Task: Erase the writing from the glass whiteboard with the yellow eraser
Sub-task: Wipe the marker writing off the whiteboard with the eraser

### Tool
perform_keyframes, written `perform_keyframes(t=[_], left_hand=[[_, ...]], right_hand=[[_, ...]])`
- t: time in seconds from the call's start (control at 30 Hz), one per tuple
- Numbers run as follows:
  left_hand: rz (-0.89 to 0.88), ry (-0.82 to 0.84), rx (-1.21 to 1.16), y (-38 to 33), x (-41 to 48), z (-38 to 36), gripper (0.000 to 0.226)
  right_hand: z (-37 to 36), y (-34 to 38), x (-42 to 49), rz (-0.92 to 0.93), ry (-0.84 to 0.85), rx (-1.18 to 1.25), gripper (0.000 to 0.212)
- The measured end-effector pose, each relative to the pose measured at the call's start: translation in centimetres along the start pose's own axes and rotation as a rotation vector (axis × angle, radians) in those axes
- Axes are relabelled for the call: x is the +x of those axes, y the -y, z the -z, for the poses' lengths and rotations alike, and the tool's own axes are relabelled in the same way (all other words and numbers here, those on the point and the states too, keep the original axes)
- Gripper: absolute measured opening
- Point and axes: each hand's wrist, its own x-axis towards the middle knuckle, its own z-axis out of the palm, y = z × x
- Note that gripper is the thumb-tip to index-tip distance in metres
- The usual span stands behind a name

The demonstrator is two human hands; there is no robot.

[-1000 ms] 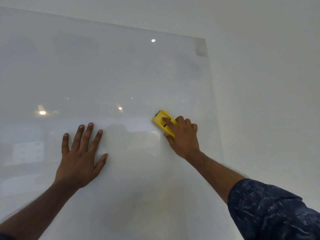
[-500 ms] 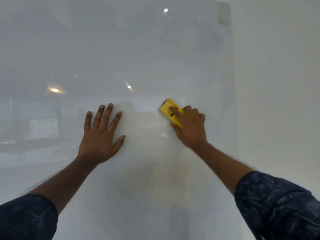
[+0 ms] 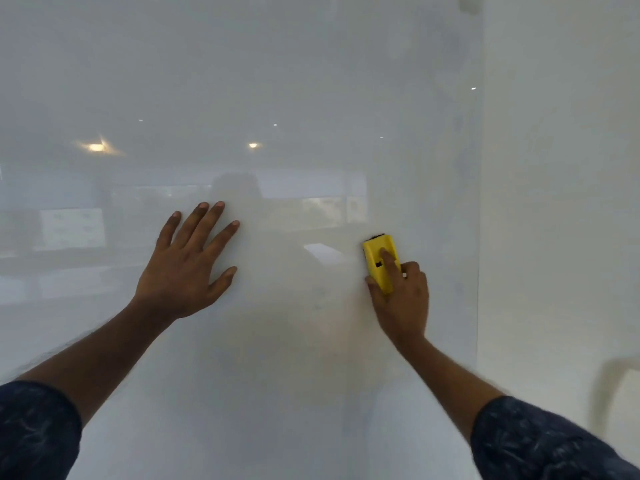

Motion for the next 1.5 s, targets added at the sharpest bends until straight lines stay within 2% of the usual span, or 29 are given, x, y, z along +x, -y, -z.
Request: perform_keyframes(t=[0.07,0.13,0.37,0.5,0.7,0.77,1.07,1.27,1.5], left_hand=[[-0.003,-0.003,-0.014,0.4,-0.2,0.1,0.071],[-0.010,-0.009,-0.025,0.7,-0.5,0.1,0.070],[0.006,-0.049,-0.066,0.4,-0.6,0.1,0.070],[0.002,-0.066,-0.087,0.7,-0.9,0.2,0.070],[-0.017,-0.075,-0.079,2.2,-1.8,0.6,0.069],[-0.020,-0.091,-0.078,2.5,-2.1,0.6,0.067],[0.009,-0.097,-0.057,4.3,-3.1,0.8,0.066],[0.078,-0.112,-0.035,6.1,-4.1,0.8,0.067],[0.121,-0.122,-0.037,6.3,-4.4,0.6,0.068]], right_hand=[[-1.3,2.9,-1.7,-0.083,-0.036,0.083,0.056],[-2.5,6.1,-3.9,-0.074,-0.032,0.112,0.056],[-4.5,14.8,-9.8,0.125,0.083,0.162,0.051],[-5.7,18.9,-12.7,0.263,0.149,0.106,0.049],[-6.3,18.9,-13.2,0.398,0.140,0.001,0.050],[-5.8,17.2,-12.2,0.319,0.122,-0.004,0.049],[-2.5,6.5,-5.9,-0.239,-0.067,-0.037,0.058],[-2.2,5.1,-0.5,-0.193,-0.182,0.011,0.056],[-1.7,7.8,4.0,-0.189,-0.150,0.026,0.054]])
